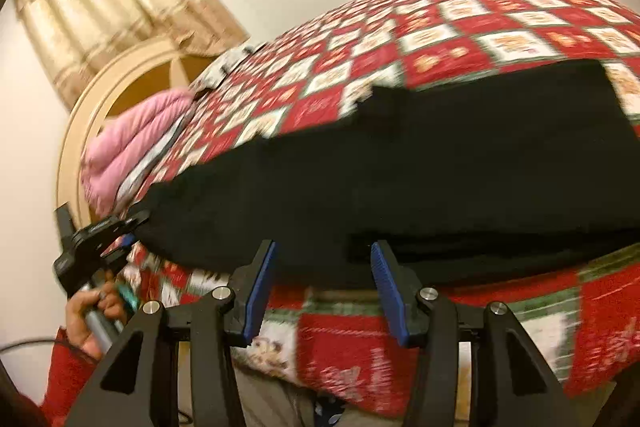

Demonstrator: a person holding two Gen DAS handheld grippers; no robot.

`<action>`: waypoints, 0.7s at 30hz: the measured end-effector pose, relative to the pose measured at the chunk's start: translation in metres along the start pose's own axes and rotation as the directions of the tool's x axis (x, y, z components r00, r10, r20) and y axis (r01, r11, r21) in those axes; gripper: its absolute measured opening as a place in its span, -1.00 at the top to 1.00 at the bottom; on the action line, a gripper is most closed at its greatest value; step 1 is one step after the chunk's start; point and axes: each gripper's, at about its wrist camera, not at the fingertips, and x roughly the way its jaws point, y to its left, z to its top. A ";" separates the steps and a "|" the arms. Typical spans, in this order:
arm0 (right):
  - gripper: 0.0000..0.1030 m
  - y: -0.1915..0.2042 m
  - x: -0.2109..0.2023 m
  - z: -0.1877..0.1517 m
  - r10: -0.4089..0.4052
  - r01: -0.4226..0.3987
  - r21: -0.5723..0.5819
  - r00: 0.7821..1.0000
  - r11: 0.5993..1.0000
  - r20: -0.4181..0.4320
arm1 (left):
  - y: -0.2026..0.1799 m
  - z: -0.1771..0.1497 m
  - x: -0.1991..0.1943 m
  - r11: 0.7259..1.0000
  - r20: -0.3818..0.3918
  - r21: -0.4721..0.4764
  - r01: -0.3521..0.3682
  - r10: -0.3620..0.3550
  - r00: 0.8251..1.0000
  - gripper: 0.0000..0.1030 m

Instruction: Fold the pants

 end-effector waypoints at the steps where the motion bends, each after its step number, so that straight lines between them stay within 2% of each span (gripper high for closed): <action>1: 0.01 -0.008 -0.008 0.005 -0.010 0.010 0.022 1.000 1.000 0.026 | -0.011 0.002 -0.005 0.999 0.014 0.036 0.012 -0.012 1.000 0.54; 3: 0.01 -0.020 -0.020 0.013 -0.023 0.019 0.058 0.997 0.998 0.067 | -0.035 0.006 -0.015 0.993 0.037 0.108 0.048 -0.052 0.998 0.54; 6: 0.01 -0.046 -0.043 0.026 -0.049 0.031 0.132 0.990 0.991 0.135 | -0.086 0.006 -0.021 0.961 0.038 0.242 0.135 -0.148 0.988 0.55; 9: 0.01 -0.071 -0.061 0.037 -0.085 0.051 0.188 0.980 0.981 0.178 | -0.139 -0.008 -0.024 0.901 -0.013 0.350 0.256 -0.268 0.963 0.55; 10: 0.01 -0.078 -0.066 0.039 -0.096 0.057 0.202 0.977 0.978 0.190 | -0.164 -0.016 -0.022 0.869 -0.051 0.384 0.313 -0.319 0.947 0.55; 11: 0.01 -0.085 -0.072 0.041 -0.107 0.062 0.218 0.974 0.974 0.202 | -0.177 -0.022 -0.021 0.849 -0.073 0.403 0.342 -0.342 0.937 0.55; 13: 0.01 -0.096 -0.081 0.044 -0.129 0.074 0.243 0.967 0.967 0.221 | -0.214 -0.043 -0.015 0.791 -0.142 0.452 0.413 -0.393 0.908 0.55; 15: 0.01 -0.106 -0.088 0.044 -0.144 0.079 0.263 0.961 0.962 0.236 | -0.247 -0.069 -0.007 0.728 -0.221 0.484 0.486 -0.435 0.873 0.55; 16: 0.01 -0.111 -0.091 0.043 -0.144 0.073 0.278 0.959 0.958 0.245 | -0.263 -0.085 -0.003 0.693 -0.262 0.504 0.516 -0.447 0.855 0.55; 18: 0.01 -0.119 -0.094 0.043 -0.134 0.053 0.304 0.958 0.951 0.252 | -0.288 -0.120 0.010 0.633 -0.336 0.547 0.548 -0.433 0.836 0.55; 20: 0.01 -0.126 -0.094 0.041 -0.113 0.023 0.331 0.960 0.943 0.255 | -0.301 -0.150 0.028 0.597 -0.394 0.584 0.550 -0.384 0.835 0.55; 21: 0.01 -0.129 -0.092 0.039 -0.102 0.009 0.342 0.962 0.940 0.255 | -0.305 -0.169 0.041 0.583 -0.419 0.608 0.539 -0.340 0.842 0.55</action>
